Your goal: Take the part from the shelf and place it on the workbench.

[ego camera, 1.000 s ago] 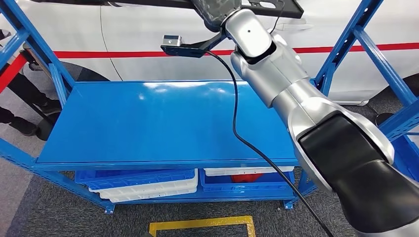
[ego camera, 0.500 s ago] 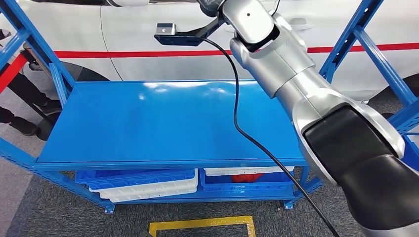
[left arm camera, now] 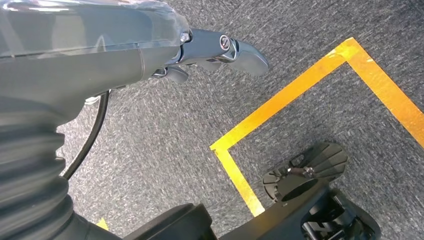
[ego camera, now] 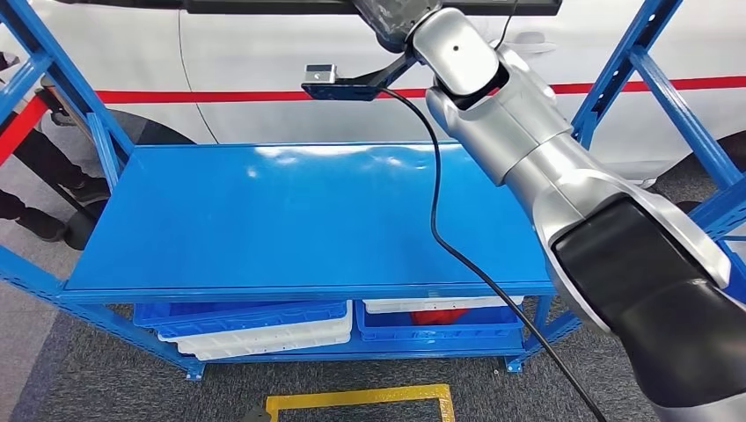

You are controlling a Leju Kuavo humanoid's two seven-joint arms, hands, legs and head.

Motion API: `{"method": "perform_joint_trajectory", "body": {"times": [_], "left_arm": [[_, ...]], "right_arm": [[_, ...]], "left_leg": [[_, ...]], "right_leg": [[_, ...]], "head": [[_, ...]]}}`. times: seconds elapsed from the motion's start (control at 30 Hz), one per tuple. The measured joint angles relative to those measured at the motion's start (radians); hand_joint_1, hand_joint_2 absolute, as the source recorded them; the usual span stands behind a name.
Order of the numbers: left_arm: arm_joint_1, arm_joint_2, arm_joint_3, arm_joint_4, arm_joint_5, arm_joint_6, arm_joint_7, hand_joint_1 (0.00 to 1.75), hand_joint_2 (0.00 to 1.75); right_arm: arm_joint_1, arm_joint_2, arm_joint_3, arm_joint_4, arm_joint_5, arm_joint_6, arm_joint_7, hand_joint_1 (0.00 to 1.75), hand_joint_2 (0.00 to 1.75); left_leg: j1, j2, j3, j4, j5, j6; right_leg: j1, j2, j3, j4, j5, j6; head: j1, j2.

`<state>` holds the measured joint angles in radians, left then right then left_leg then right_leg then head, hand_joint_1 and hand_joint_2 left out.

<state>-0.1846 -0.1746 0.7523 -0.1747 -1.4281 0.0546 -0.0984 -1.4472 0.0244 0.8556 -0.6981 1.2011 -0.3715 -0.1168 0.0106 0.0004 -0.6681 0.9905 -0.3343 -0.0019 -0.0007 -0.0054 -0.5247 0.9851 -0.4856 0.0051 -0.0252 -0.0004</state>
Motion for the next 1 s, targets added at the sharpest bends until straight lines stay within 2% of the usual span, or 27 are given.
{"method": "perform_joint_trajectory", "body": {"times": [0.77,1.0], "left_arm": [[-0.005,0.001,0.0,0.0,0.011,0.001,0.04,0.0,1.75],[-0.011,0.003,0.006,0.0,0.022,-0.004,0.07,0.0,1.75]], "right_arm": [[0.0,-0.051,0.079,-0.071,-0.06,0.024,0.011,1.75,1.75],[-0.001,-0.052,0.095,-0.074,-0.069,0.023,0.016,1.75,1.75]], "left_leg": [[0.0,0.0,-0.001,0.001,0.0,0.0],[-0.005,0.0,-0.008,0.012,-0.007,0.011]], "right_leg": [[0.0,0.0,0.0,0.0,0.0,0.0],[-0.005,0.0,-0.003,0.001,-0.001,0.007]], "head": [[0.0,0.0],[0.0,0.0]]}}
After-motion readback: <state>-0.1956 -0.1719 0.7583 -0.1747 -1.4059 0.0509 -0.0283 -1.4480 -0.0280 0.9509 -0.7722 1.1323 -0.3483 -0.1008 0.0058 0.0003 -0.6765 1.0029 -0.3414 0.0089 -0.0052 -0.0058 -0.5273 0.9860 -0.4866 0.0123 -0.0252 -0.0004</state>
